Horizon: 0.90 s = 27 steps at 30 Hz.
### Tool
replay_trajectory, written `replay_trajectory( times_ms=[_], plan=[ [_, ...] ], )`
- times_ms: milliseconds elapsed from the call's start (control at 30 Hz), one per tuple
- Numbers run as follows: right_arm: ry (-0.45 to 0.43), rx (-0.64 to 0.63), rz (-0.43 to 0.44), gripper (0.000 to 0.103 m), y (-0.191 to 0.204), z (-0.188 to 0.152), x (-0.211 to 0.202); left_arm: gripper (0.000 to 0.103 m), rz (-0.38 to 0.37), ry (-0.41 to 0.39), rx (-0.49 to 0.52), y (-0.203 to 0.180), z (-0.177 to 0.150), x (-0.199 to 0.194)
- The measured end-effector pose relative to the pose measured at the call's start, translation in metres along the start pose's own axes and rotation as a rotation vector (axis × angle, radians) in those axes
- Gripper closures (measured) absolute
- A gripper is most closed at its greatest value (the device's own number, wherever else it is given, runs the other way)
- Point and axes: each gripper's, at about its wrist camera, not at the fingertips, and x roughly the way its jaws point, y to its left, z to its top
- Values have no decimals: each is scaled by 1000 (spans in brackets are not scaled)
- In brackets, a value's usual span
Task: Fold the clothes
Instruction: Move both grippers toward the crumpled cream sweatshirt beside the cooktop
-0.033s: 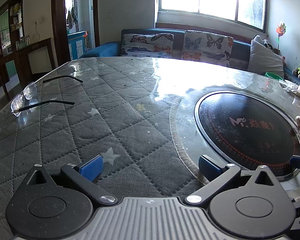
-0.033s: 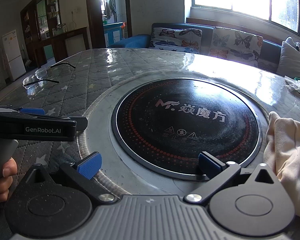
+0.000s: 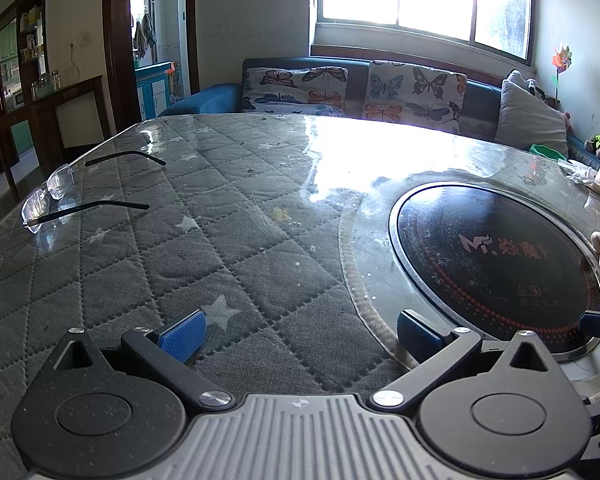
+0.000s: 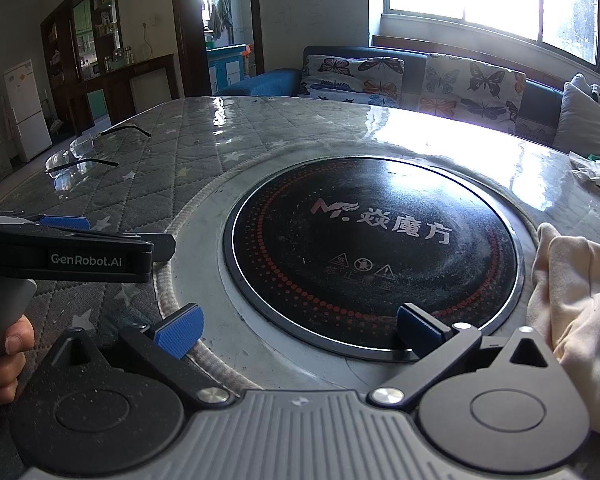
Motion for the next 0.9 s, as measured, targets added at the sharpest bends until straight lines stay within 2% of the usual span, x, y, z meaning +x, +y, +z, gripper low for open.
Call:
replay_trajectory(
  times_ms=[467, 667, 900],
  plan=[
    [27, 3, 20, 0, -1, 3, -4, 0, 4, 12, 11, 0, 1, -2],
    [27, -26, 14, 0, -6, 6, -25, 0, 36, 25, 29, -5, 5, -7],
    [22, -15, 11, 0, -20, 10, -48, 0, 4, 36, 27, -12, 10, -22]
  ],
)
